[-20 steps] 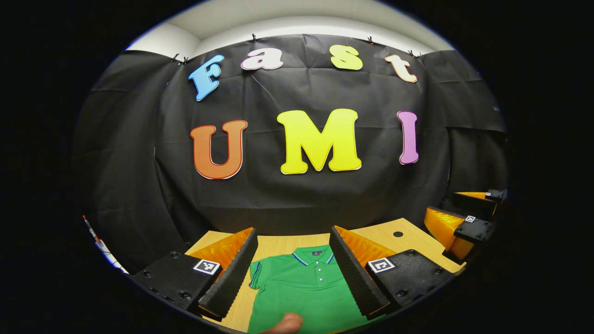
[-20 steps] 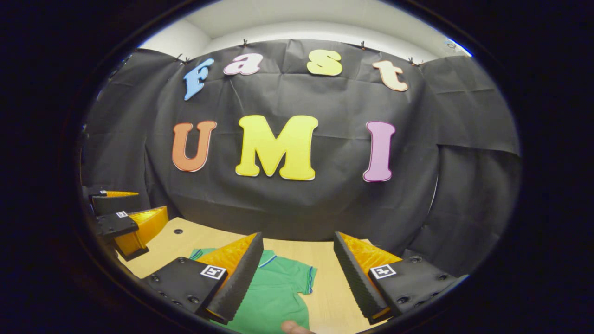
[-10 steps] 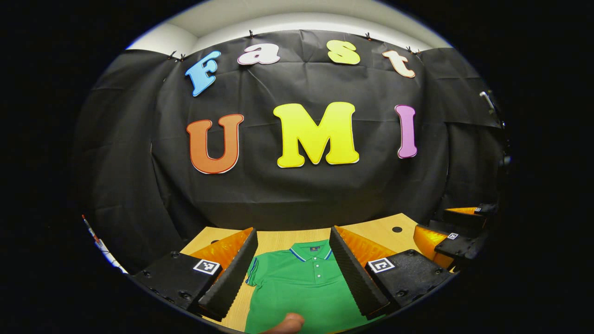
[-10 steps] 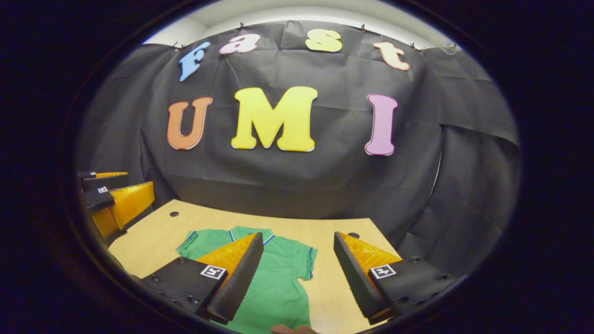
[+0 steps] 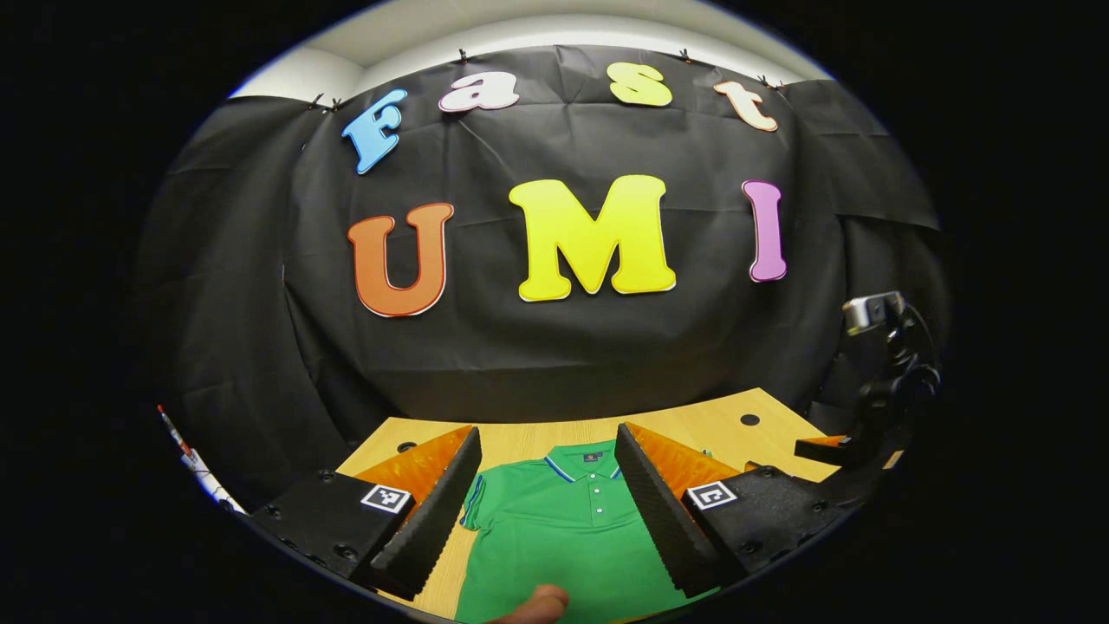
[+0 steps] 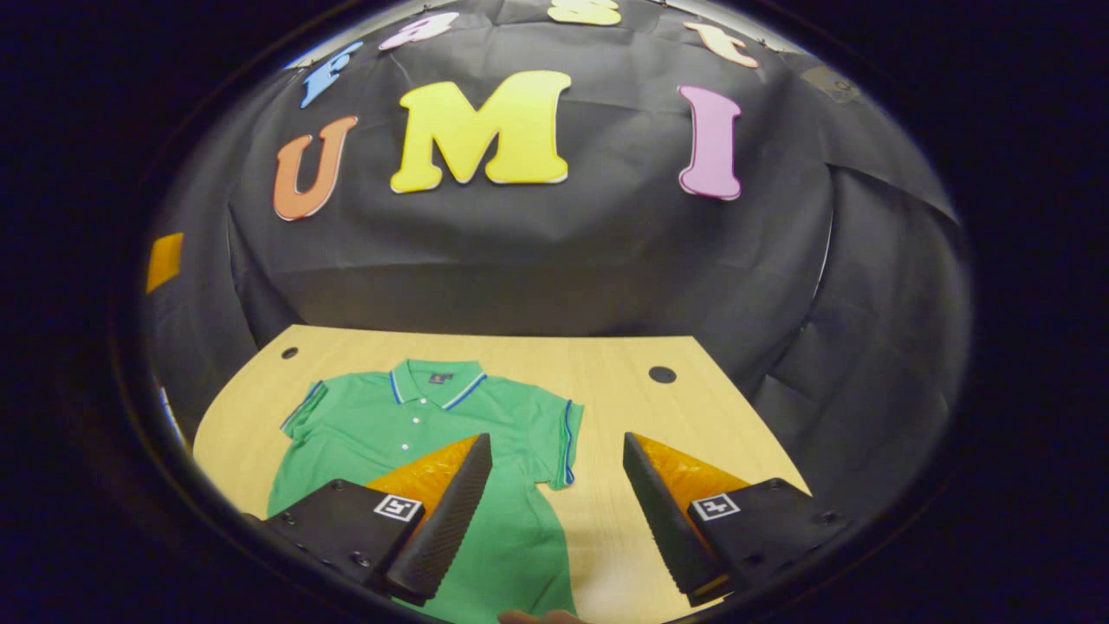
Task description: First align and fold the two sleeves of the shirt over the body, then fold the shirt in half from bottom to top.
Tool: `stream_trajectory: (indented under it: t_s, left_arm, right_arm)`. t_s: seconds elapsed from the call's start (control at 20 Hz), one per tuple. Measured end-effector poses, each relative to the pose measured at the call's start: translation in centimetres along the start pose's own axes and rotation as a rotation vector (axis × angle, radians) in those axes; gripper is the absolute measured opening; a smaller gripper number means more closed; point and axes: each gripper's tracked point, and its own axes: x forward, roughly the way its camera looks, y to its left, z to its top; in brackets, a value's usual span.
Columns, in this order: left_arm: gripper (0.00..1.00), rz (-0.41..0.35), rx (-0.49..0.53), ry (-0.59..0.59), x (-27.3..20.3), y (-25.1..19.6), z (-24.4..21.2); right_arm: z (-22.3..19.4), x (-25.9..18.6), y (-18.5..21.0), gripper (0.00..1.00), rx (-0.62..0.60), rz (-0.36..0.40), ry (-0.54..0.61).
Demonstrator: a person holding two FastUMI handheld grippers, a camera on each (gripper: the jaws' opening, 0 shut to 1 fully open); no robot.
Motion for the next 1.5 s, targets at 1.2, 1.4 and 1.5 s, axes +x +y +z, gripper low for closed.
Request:
stream_trajectory:
  t_s: [1.2,1.4,1.5]
  left_arm:
    - [1.00,0.134,0.051,0.190,-2.8,0.7,-6.3]
    - [1.00,0.140,0.049,0.211,-2.8,1.0,-7.0]
    - [1.00,0.141,0.045,0.216,-2.9,1.0,-7.2]
  right_arm:
    - [-9.2,16.6,-1.4,0.45,0.005,-0.007,0.280]
    - [-9.3,16.7,-1.2,0.19,0.006,-0.014,0.280]
    - [-9.2,16.6,-0.9,0.16,0.013,-0.011,0.282]
